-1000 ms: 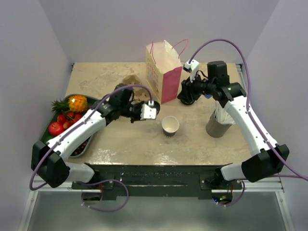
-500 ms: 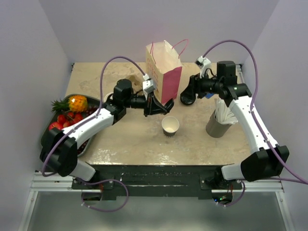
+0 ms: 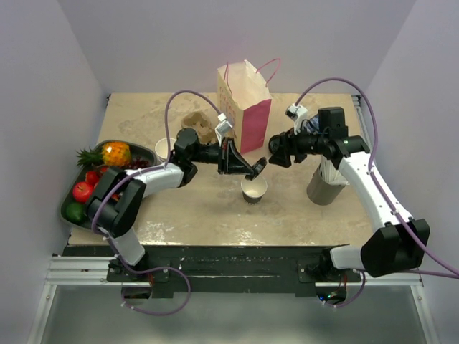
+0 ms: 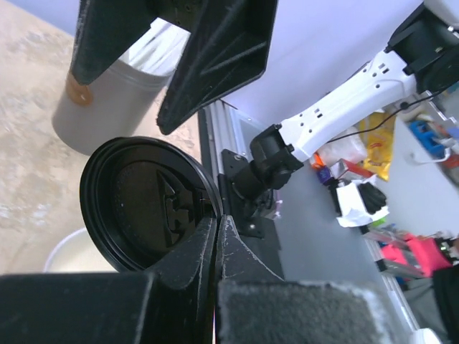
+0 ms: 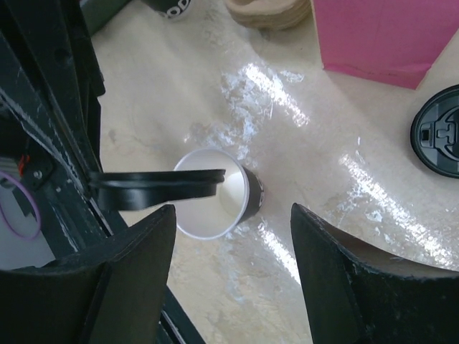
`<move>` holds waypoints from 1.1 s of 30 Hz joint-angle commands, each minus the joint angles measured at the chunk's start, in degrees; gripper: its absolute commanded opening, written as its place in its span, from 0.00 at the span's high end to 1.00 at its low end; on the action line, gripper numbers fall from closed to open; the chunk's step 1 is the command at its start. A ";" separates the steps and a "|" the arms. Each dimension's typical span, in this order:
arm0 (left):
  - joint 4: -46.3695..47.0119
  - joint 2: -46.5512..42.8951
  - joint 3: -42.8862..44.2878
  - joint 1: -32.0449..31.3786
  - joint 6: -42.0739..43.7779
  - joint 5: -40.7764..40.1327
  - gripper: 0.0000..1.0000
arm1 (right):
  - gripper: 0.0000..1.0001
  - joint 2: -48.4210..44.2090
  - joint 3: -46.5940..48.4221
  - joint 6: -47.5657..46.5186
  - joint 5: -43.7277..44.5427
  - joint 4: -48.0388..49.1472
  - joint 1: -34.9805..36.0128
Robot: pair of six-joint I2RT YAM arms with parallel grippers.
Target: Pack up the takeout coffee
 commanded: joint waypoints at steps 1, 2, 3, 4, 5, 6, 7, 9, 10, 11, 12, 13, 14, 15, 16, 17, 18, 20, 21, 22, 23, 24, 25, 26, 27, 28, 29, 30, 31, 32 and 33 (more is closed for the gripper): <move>10.04 0.44 -1.94 0.24 -6.30 2.36 1.00 | 0.31 -3.62 -2.66 -7.13 -2.13 -2.03 0.05; 9.87 0.44 -2.29 0.24 -6.30 2.18 1.00 | 0.31 -4.32 -4.06 -7.75 -2.05 -1.68 0.14; 8.82 0.27 -2.73 0.15 -6.12 1.83 1.00 | 0.31 -4.59 -4.68 -7.93 -2.48 -1.32 0.22; 7.77 0.44 -3.17 0.15 -5.08 1.31 1.00 | 0.31 -4.77 -5.90 -7.93 -2.92 -0.45 0.14; 6.45 0.53 -3.26 0.15 -4.28 0.95 1.00 | 0.31 -4.68 -6.35 -7.76 -3.71 -0.18 0.22; 3.39 0.62 -3.35 0.15 -3.58 0.60 1.00 | 0.31 -4.59 -6.79 -7.67 -3.98 0.26 0.31; 3.19 1.05 -3.44 0.24 -3.49 0.51 1.00 | 0.30 -4.42 -7.67 -7.32 -4.33 0.96 0.31; 3.27 1.84 -3.44 0.15 -3.66 0.51 1.00 | 0.28 -4.24 -8.46 -6.35 -4.77 2.01 0.66; 3.27 2.11 -3.35 0.15 -3.57 0.68 1.00 | 0.28 -4.24 -9.34 -6.00 -4.77 2.98 0.75; 3.36 2.37 -3.44 0.15 -3.49 0.77 0.99 | 0.28 -4.33 -9.95 -4.87 -4.77 3.68 1.01; 3.54 2.90 -3.35 0.07 -3.49 0.86 0.99 | 0.28 -4.85 -10.66 -4.25 -4.86 4.56 1.10; 3.54 3.08 -3.26 -0.02 -3.40 1.04 0.98 | 0.28 -5.03 -11.88 -3.72 -4.68 5.96 1.19; 3.45 3.25 -3.00 -0.28 -3.40 1.12 0.98 | 0.28 -5.38 -12.42 -2.84 -4.51 6.50 1.45; 3.01 3.69 -2.74 -0.37 -3.22 1.30 0.97 | 0.28 -5.64 -12.86 -2.49 -4.42 7.02 1.63; 2.49 3.78 -2.65 -0.37 -2.61 1.47 0.97 | 0.28 -5.73 -13.82 -2.05 -4.16 8.16 1.54; 1.44 3.95 -2.47 -0.55 -2.17 1.56 0.97 | 0.28 -5.91 -14.26 -1.43 -4.07 8.78 1.72; 0.91 4.22 -2.47 -0.64 -1.73 1.56 0.97 | 0.28 -5.91 -14.61 -1.08 -3.89 9.22 1.81; -0.24 4.48 -2.64 -0.64 -0.68 1.56 0.96 | 0.28 -5.65 -15.49 -0.03 -3.63 10.63 1.89; -0.42 4.57 -2.99 -0.55 -0.50 1.56 0.96 | 0.28 -5.56 -15.67 0.24 -3.63 11.15 1.89; -0.50 4.57 -3.08 -0.64 -0.15 1.56 0.96 | 0.28 -5.30 -15.93 0.50 -3.63 11.68 1.98; -0.68 4.57 -3.26 -0.55 -0.06 1.56 0.96 | 0.28 -5.21 -16.02 0.77 -3.54 11.95 1.98; -0.77 4.66 -3.26 -0.64 -0.14 1.56 0.96 | 0.28 -5.12 -16.11 0.86 -3.45 11.95 2.07; -0.77 4.66 -3.35 -0.55 -0.23 1.65 0.96 | 0.28 -5.12 -16.20 0.94 -3.45 12.21 2.24; -0.86 4.57 -3.35 -0.55 -0.15 1.65 0.96 | 0.28 -5.03 -16.20 1.03 -3.45 12.39 2.16; -0.94 4.75 -3.26 -0.55 -0.15 1.57 0.96 | 0.28 -4.86 -16.20 1.12 -3.19 12.48 2.33; -0.95 4.75 -3.17 -0.55 -0.06 1.56 0.96 | 0.28 -4.59 -16.11 1.21 -3.10 12.65 2.33; -0.95 4.83 -3.26 -0.38 0.03 1.48 0.96 | 0.28 -4.24 -16.11 1.73 -3.01 12.83 2.51; -1.03 5.01 -3.17 -0.46 -0.06 1.39 0.95 | 0.28 -3.98 -16.03 1.91 -2.84 13.00 2.60; -1.12 5.10 -3.09 -0.37 -0.06 1.21 0.95 | 0.29 -3.72 -16.02 2.09 -2.57 13.18 2.68; -1.12 5.27 -3.08 -0.11 -0.06 1.04 0.95 | 0.29 -3.45 -15.85 2.44 -2.22 13.35 2.77; -1.12 5.54 -3.17 -0.02 -0.23 0.86 0.95 | 0.29 -3.36 -15.85 2.44 -2.05 13.62 2.86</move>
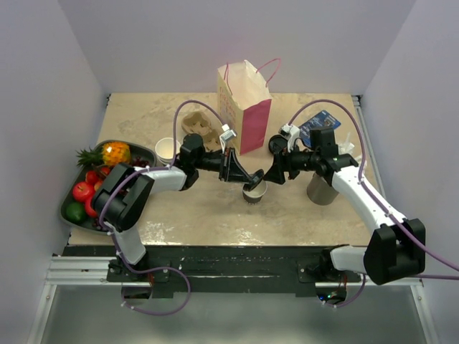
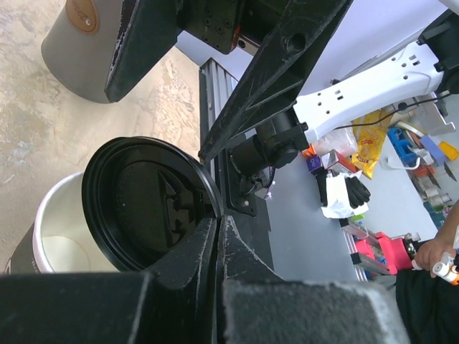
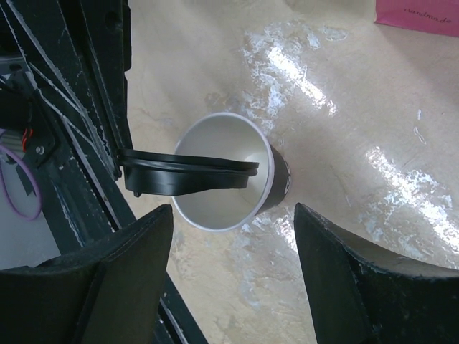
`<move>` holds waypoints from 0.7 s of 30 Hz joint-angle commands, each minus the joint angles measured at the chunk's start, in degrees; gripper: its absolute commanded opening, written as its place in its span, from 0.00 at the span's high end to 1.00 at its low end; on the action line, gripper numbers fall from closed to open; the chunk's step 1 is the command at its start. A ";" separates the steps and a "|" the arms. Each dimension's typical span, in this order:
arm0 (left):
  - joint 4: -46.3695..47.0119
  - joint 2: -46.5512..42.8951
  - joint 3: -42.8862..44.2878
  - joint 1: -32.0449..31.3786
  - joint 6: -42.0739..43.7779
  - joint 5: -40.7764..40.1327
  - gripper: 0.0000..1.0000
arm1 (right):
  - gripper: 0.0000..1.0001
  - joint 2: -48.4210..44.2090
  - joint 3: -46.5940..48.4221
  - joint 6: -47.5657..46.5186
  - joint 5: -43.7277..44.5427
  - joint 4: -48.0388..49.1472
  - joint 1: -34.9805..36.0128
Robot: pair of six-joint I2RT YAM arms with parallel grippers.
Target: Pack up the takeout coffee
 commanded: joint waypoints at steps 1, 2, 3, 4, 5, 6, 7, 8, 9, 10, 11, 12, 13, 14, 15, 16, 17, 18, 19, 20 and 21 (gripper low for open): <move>1.22 1.14 0.04 0.35 0.56 -0.40 0.94 | 0.29 0.18 0.65 1.57 1.01 3.02 0.68; 2.09 1.32 0.04 0.70 0.12 -0.58 0.94 | 0.29 0.35 0.83 1.74 1.10 3.02 0.68; 2.97 1.58 -0.13 0.87 -0.67 -0.67 0.94 | 0.29 0.62 1.00 1.83 1.28 2.85 0.85; 3.93 1.93 -0.14 0.88 -2.33 -0.76 0.94 | 0.29 0.79 1.27 1.83 1.37 2.67 0.76; 5.86 2.11 -0.31 1.14 -3.22 -0.93 0.95 | 0.29 0.97 1.44 1.74 1.37 2.41 0.76; 6.83 2.55 -0.40 1.23 -4.10 -1.11 0.95 | 0.29 1.06 1.53 1.57 1.19 1.80 0.68; 7.80 2.81 -0.40 1.32 -5.76 -1.20 0.95 | 0.29 1.06 1.53 1.39 1.45 1.35 0.68; 9.55 2.99 -0.57 1.49 -6.47 -1.20 0.95 | 0.29 1.06 1.45 0.96 1.98 0.91 0.76; 10.18 3.43 -0.66 1.49 -7.09 -1.37 0.95 | 0.29 0.88 1.36 0.78 2.50 0.30 0.68; 10.71 3.61 -0.75 1.58 -7.97 -1.46 0.95 | 0.29 0.71 0.92 0.51 3.38 0.03 0.76; 11.49 3.69 -0.92 1.67 -8.32 -1.55 0.95 | 0.30 0.71 0.66 0.25 4.26 -0.23 0.94; 11.94 3.87 -1.01 1.67 -8.59 -1.64 0.95 | 0.30 0.62 0.31 0.33 5.22 -0.49 1.03; 12.20 3.96 -1.01 1.75 -9.03 -1.64 0.95 | 0.30 0.71 -0.13 0.51 6.80 -0.58 1.20; 12.29 3.87 -0.93 1.67 -9.03 -1.81 0.95 | 0.30 0.79 -0.40 1.12 7.34 -0.58 1.29; 12.21 3.78 -0.84 1.67 -9.03 -1.81 0.95 | 0.30 0.80 -0.66 1.47 7.95 -0.32 1.20; 12.12 3.78 -0.84 1.67 -8.86 -1.90 0.93 | 0.30 0.88 -1.19 1.74 8.31 -0.06 1.29; 11.42 3.78 -0.75 1.84 -8.68 -2.16 0.92 | 0.31 0.80 -1.37 2.35 8.57 0.29 1.38; 10.98 3.52 -0.75 1.93 -8.59 -2.25 0.91 | 0.31 0.88 -1.54 2.53 8.66 0.64 1.38; 10.80 3.52 -0.84 2.02 -8.24 -2.34 0.89 | 0.31 1.06 -1.80 2.71 8.58 0.82 1.38; 10.36 3.35 -0.84 2.19 -8.06 -2.43 0.87 | 0.31 1.32 -1.89 3.32 8.49 0.91 1.38; 10.18 3.08 -1.19 2.28 -8.06 -2.52 0.86 | 0.31 1.41 -2.07 3.50 8.23 1.17 1.47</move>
